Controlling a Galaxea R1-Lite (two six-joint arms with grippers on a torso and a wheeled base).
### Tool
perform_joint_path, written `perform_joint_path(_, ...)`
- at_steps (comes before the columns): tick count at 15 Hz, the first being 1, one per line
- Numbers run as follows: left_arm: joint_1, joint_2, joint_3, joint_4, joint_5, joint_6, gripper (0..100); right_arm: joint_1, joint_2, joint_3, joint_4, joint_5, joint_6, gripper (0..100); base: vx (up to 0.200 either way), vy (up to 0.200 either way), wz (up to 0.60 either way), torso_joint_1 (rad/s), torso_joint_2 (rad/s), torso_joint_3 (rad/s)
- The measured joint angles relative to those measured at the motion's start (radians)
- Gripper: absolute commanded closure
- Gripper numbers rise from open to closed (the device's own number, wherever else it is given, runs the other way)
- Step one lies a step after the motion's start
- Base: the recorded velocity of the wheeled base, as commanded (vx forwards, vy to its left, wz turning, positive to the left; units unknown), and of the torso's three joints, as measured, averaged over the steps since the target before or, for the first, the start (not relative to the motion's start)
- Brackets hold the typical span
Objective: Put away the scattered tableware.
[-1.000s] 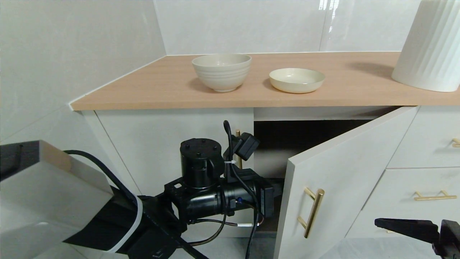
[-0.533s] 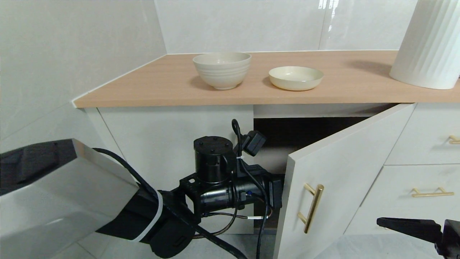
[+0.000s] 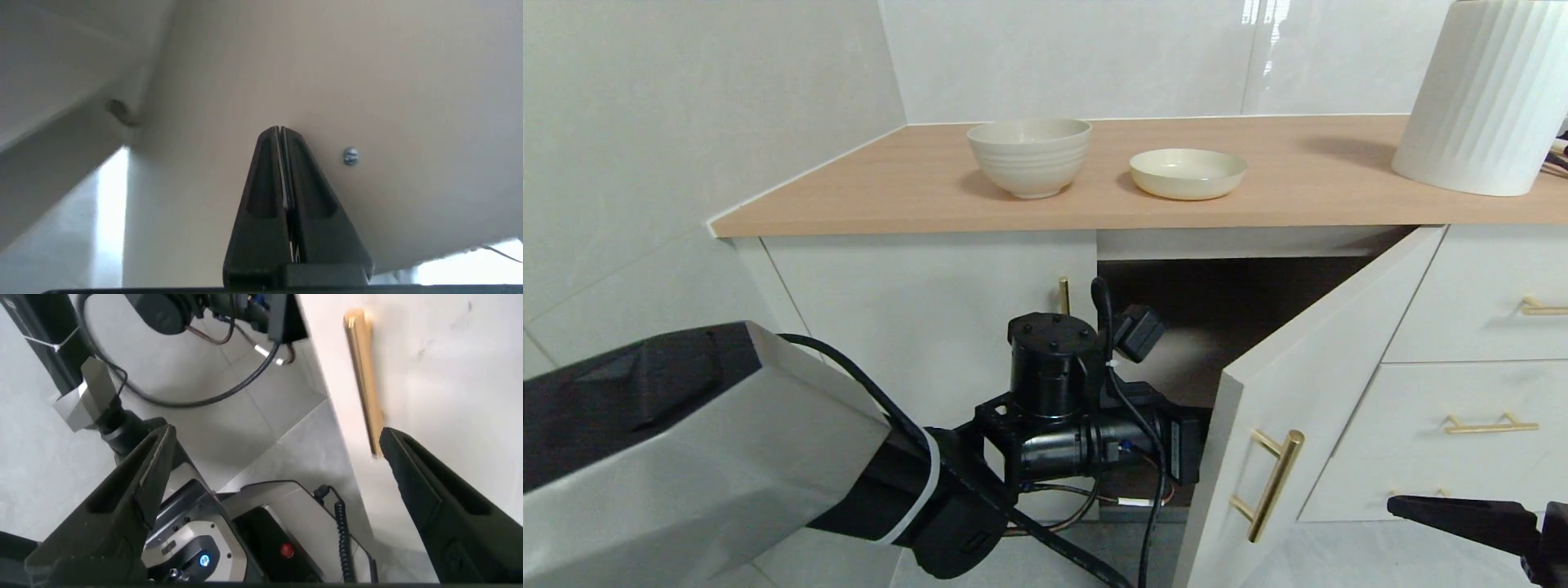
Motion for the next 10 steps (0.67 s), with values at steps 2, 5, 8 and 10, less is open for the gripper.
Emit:
perform_joint_path(2,0.0,-0.001,-0.007,0.018,0.0,-0.001,100,0.0,-0.002,0.0,0.0,0.0,-0.001,0,-0.1,0.0,0.0,0.004,0.0,0.001)
perform_joint_path(5,0.0,-0.004,-0.046,0.087,0.01,-0.002,100,0.0,-0.004,0.0,0.0,0.005,-0.001,0,-0.2,0.0,0.0,0.007,0.0,0.002)
perform_joint_path(8,-0.014,-0.004,-0.074,0.117,0.004,-0.001,100,0.0,-0.024,0.0,0.0,0.015,0.0,0,-0.067,0.0,0.0,-0.001,0.0,-0.001)
perform_joint_path(10,-0.021,-0.002,-0.091,0.132,0.004,-0.002,100,0.001,-0.055,0.0,0.008,0.063,0.0,0,0.0,0.0,0.0,0.0,0.0,0.0)
